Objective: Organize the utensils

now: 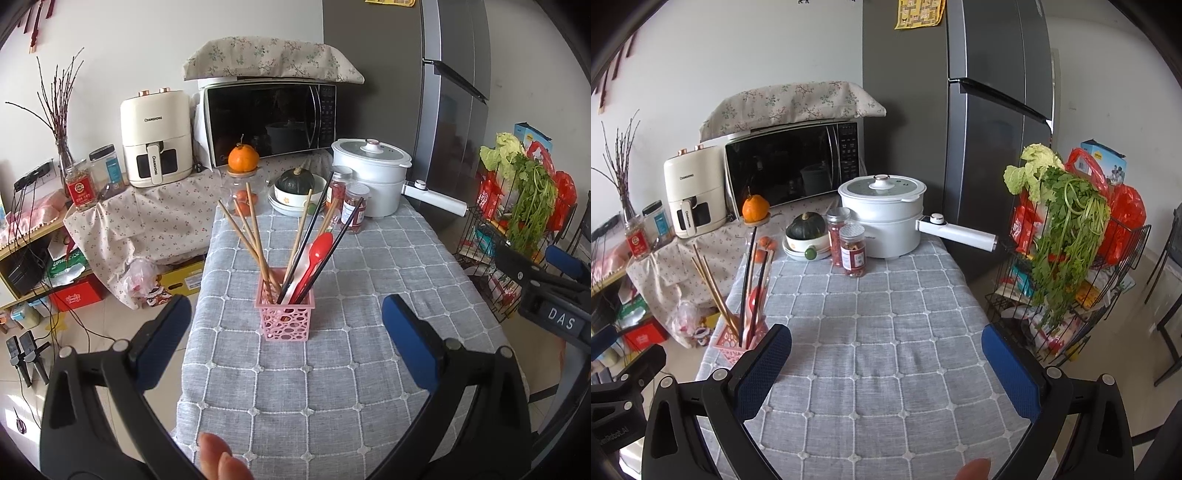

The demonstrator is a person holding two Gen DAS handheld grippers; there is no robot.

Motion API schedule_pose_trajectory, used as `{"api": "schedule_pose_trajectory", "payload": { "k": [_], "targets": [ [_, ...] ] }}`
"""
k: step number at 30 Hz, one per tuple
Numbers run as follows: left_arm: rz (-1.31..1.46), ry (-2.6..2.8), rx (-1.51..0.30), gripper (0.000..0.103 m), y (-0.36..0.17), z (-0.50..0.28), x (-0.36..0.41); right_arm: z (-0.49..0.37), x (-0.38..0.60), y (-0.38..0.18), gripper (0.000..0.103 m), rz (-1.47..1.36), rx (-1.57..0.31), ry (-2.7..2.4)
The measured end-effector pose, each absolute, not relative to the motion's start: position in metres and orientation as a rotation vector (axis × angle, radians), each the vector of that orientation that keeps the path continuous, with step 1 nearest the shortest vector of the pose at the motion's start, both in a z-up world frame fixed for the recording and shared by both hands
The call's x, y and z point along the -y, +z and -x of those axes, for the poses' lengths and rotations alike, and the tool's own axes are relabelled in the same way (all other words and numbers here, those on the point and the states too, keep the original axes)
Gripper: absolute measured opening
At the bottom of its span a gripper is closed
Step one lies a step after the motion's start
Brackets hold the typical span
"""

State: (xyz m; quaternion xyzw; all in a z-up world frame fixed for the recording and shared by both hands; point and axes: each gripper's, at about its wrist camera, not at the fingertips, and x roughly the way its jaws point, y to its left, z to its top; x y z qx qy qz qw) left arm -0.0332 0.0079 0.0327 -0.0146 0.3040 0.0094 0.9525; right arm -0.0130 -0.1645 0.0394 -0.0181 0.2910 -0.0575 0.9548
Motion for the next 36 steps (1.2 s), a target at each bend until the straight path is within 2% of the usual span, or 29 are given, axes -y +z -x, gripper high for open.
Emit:
{"api": "schedule_pose_trajectory", "payload": {
  "k": [14,36],
  "targets": [
    [0.063,0.0,-0.587,0.103,0.0354,0.0366,-0.0086,0.0139,0.1643,0.039,0.103,0.032,-0.588,-0.123],
    [0.077,-0.031,-0.633,0.103,0.0328,0.0335,-0.0069,0.0142,0.1639,0.0387,0.103,0.035,-0.595,-0.126]
  ]
}}
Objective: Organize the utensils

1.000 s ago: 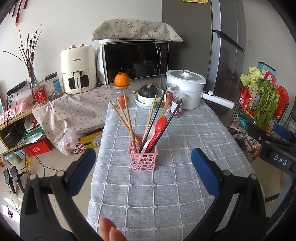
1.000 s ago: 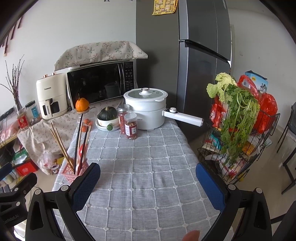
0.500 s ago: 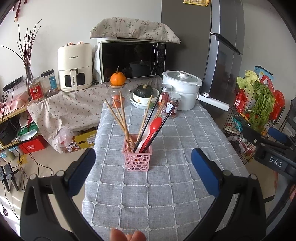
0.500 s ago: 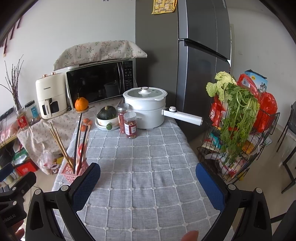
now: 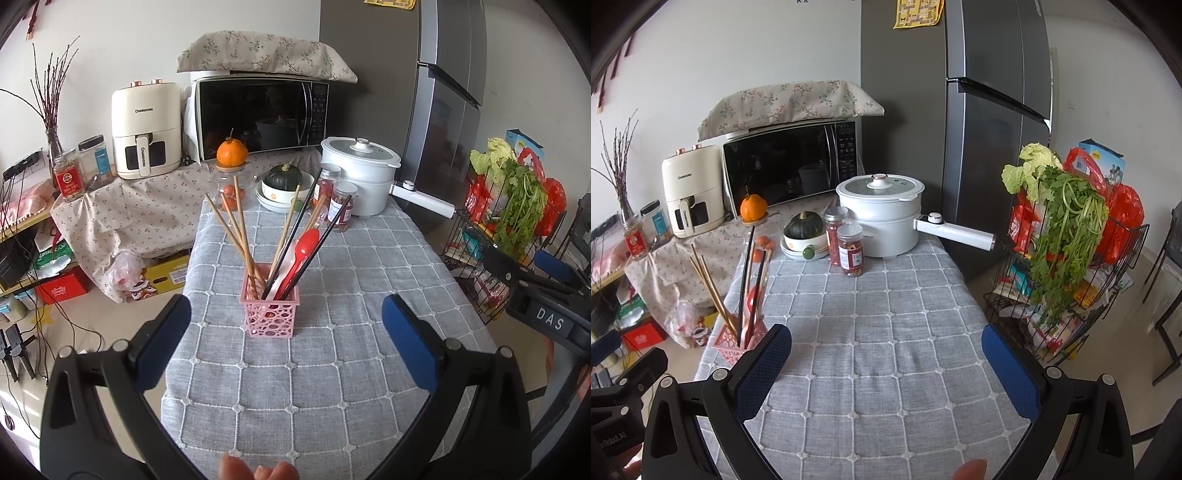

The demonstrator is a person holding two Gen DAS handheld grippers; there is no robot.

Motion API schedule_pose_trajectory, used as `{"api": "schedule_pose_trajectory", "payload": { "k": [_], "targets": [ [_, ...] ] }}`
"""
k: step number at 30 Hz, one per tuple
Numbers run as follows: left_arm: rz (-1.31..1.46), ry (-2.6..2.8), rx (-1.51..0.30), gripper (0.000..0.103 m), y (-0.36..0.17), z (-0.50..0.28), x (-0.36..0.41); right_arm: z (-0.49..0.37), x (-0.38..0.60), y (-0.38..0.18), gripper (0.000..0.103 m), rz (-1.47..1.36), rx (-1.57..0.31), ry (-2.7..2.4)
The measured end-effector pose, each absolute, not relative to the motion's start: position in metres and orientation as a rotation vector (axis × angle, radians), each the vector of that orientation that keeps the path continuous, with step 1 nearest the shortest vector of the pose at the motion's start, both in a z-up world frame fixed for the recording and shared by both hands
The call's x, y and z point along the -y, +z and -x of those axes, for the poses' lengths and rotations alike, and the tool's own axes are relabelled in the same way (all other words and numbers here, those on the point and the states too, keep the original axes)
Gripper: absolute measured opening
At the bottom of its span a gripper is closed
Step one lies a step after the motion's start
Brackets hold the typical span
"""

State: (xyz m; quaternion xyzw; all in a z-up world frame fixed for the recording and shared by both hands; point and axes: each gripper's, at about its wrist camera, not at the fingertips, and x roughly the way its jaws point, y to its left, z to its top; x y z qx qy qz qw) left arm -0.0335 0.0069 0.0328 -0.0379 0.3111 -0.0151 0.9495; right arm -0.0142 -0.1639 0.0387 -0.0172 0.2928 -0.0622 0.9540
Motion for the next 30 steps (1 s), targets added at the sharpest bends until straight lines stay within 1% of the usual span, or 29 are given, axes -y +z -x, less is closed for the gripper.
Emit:
{"api": "schedule_pose_trajectory", "payload": {
  "k": [25,30],
  "targets": [
    [0.081,-0.038,-0.63,0.103,0.0338,0.0349,-0.0039,0.0148,0.1632,0.0389,0.103,0.036,-0.596,-0.128],
    [0.044,-0.032,-0.629,0.103,0.0319,0.0343,-0.0007,0.0146,0.1629,0.0389,0.103,0.036,-0.597,-0.127]
  ]
}}
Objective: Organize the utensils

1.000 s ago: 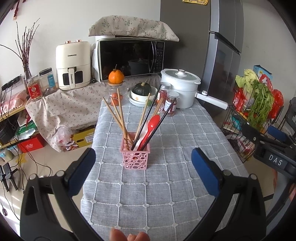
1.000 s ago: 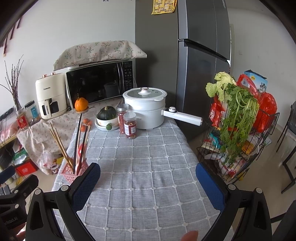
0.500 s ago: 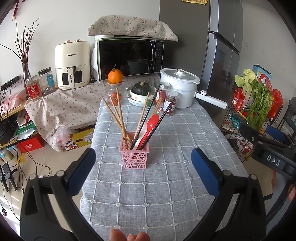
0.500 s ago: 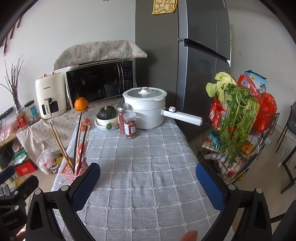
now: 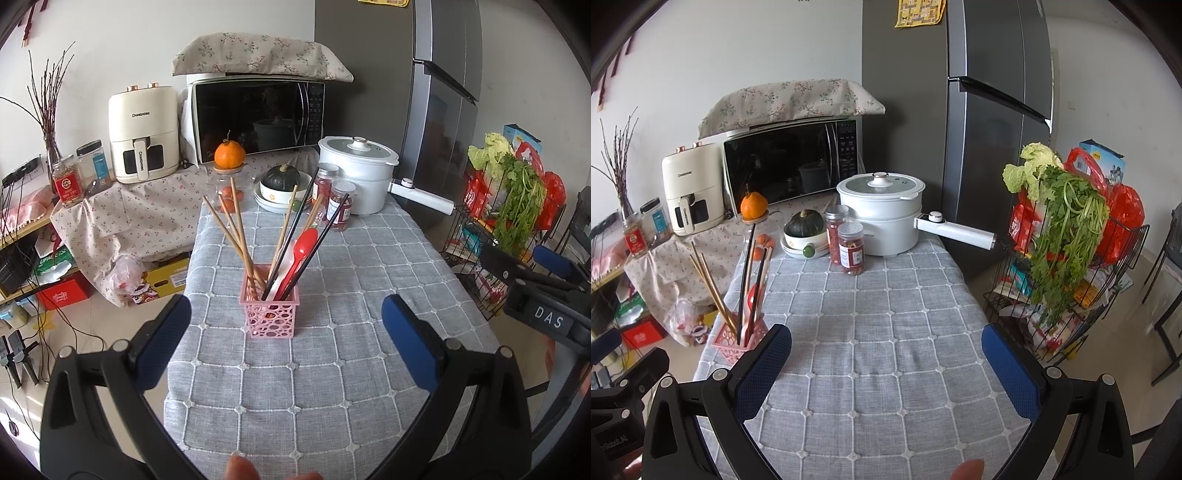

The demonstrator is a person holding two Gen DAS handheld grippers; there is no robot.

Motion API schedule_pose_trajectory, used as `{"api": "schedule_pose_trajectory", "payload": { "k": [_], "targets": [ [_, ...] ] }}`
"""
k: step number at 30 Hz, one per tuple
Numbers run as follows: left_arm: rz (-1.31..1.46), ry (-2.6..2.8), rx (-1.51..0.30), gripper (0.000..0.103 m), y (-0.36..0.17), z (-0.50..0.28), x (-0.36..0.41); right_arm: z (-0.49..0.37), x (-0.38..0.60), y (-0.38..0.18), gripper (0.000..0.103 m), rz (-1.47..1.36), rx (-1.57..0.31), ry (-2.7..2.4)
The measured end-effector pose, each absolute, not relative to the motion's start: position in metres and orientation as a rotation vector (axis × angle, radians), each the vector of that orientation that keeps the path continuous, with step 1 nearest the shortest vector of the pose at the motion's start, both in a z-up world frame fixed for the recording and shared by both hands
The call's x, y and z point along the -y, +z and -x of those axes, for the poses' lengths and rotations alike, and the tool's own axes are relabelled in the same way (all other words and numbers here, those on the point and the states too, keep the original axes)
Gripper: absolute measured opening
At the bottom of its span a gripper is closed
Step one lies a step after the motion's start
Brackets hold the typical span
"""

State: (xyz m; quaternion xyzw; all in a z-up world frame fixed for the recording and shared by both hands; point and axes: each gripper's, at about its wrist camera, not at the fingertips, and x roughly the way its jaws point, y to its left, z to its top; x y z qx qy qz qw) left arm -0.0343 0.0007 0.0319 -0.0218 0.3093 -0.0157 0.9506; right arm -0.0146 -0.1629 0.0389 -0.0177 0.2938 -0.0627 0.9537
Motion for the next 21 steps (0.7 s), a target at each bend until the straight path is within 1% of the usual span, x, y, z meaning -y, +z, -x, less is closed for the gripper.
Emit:
{"api": "schedule_pose_trajectory", "payload": {
  "k": [7,21],
  "targets": [
    [0.031,-0.041,-0.678,0.103,0.0285,0.0325,0.0009,0.0148,0.1618,0.0363,0.103,0.04,-0.6,-0.12],
    [0.1,-0.019,-0.659,0.103,0.0359,0.0354,-0.0083,0.0135,0.1601,0.0333,0.103,0.056,-0.605,-0.125]
  ]
}}
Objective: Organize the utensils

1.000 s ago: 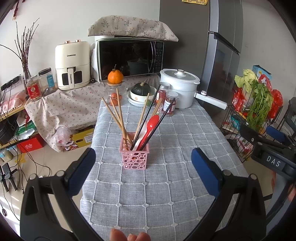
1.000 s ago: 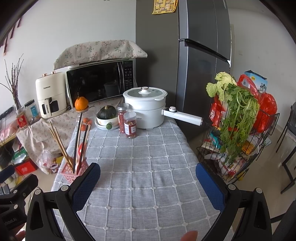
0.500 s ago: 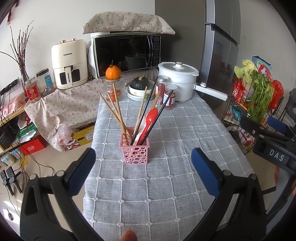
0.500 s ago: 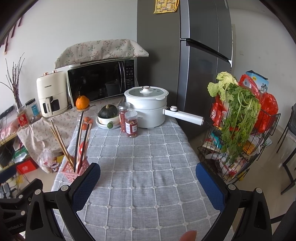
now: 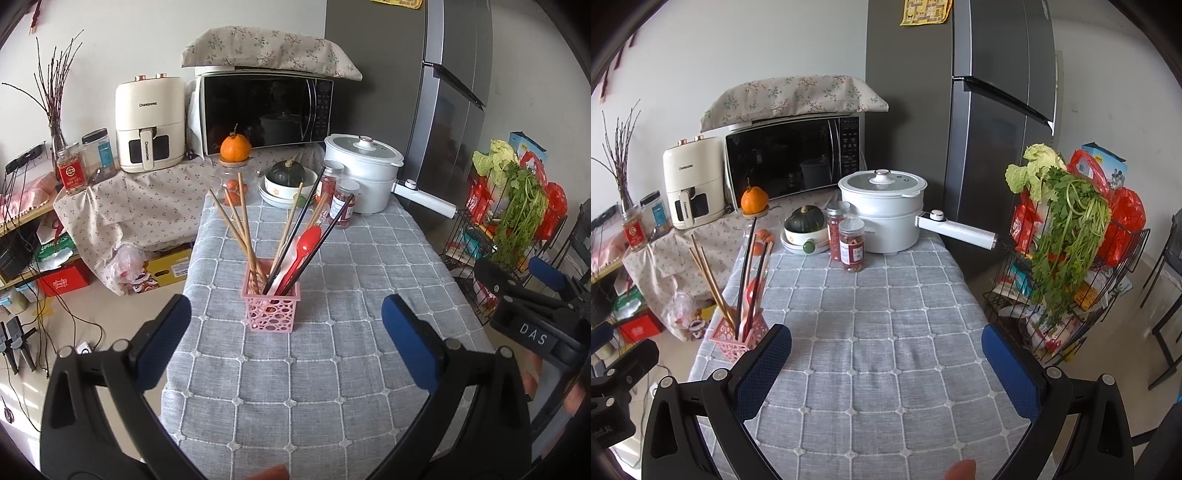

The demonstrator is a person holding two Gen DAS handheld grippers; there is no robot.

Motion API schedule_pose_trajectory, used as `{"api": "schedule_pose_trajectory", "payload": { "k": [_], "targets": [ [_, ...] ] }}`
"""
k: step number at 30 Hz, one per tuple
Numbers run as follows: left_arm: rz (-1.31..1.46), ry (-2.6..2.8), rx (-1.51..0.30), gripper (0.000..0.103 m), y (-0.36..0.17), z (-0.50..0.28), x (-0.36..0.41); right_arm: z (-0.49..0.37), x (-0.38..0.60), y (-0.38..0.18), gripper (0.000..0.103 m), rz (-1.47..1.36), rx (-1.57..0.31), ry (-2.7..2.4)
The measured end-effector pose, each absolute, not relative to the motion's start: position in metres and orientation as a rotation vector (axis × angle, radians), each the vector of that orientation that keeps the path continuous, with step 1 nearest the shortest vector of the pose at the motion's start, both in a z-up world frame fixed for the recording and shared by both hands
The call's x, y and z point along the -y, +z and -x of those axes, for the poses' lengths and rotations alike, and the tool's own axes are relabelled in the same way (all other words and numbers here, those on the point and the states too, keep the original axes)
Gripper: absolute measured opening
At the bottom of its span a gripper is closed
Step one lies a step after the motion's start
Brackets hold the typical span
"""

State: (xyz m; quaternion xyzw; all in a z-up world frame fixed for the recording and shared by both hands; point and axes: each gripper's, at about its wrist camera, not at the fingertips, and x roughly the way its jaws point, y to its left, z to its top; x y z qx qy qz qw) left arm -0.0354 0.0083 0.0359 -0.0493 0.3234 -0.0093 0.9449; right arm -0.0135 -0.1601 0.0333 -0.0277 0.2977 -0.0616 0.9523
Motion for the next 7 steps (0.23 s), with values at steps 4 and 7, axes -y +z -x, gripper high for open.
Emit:
{"api": "schedule_pose_trajectory", "payload": {
  "k": [4,7],
  "targets": [
    [0.105,-0.028,-0.69,0.102,0.0311,0.0314,-0.0073,0.0136,0.1599,0.0332,0.103,0.057,-0.605,-0.125],
    [0.098,-0.027,-0.688,0.102,0.0279,0.0304,-0.0064,0.0129,0.1606,0.0315,0.103,0.062,-0.608,-0.122]
  ]
}}
